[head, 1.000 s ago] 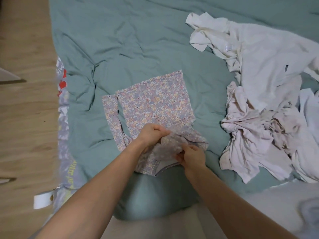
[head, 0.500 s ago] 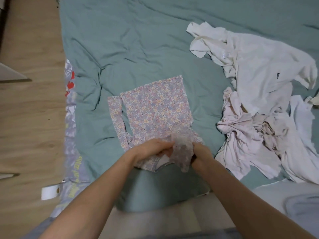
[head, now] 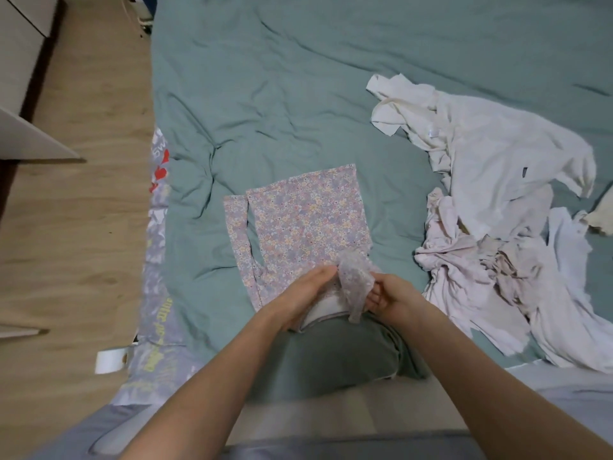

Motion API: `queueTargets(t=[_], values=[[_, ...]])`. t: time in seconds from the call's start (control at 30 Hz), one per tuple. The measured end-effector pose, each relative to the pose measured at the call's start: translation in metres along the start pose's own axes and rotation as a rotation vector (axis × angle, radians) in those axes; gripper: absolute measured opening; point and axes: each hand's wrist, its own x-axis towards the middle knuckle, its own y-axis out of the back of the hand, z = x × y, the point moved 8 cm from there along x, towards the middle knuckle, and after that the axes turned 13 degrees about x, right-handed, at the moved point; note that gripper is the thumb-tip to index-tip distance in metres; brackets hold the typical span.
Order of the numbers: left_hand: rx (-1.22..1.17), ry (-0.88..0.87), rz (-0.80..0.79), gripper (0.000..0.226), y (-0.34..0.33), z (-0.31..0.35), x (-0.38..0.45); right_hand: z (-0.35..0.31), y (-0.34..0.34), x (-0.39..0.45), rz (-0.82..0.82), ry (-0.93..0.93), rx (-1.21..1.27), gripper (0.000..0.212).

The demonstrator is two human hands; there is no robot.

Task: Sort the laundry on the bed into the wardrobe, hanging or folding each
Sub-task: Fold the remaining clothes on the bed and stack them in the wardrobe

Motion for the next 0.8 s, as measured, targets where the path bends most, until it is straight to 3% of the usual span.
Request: queueTargets(t=[0.1,0.23,0.33,0.43,0.5,0.57,0.63,0.7,0.8], values=[[-0.074,-0.035,-0.027,0.028,-0.007,-0.001,0.012,-0.001,0.006,0.006,0.016,-0.022,0.053,0.015],[-0.046,-0.045,-0.052,0.014,-0.01,0.001,0.017,-0.002,0.014,0.014,0.047,-0.002,0.042,0.028],[-0.008,-0.034,-0.029,0.021,-0.005,0.007,0.019,0.0,0.02,0.013,0.048,0.02,0.052,0.021],[-0.061,0.016,-0.019,0.012,0.002,0.009,0.014,0.008,0.024,0.012,0.063,0.027,-0.004,0.02],[-0.093,0.007,0.032,0.056,0.014,0.008,0.013,0.008,0.026,0.008,0.086,0.054,-0.226,0.014],[-0.01,-0.014,0.125,0.093,0.028,0.009,0.007,-0.009,0.023,0.005,0.129,0.281,-0.706,0.007],[0.131,-0.033,0.245,0.077,0.04,0.01,0.001,-0.037,0.002,-0.007,0.125,0.666,-0.998,0.011],[0.241,-0.1,0.321,0.053,0.047,0.016,-0.006,-0.048,-0.037,-0.022,-0.112,0.946,-1.105,0.028],[0.263,-0.226,0.376,0.038,0.057,0.019,-0.012,-0.03,-0.084,-0.014,-0.486,0.96,-1.465,0.043]])
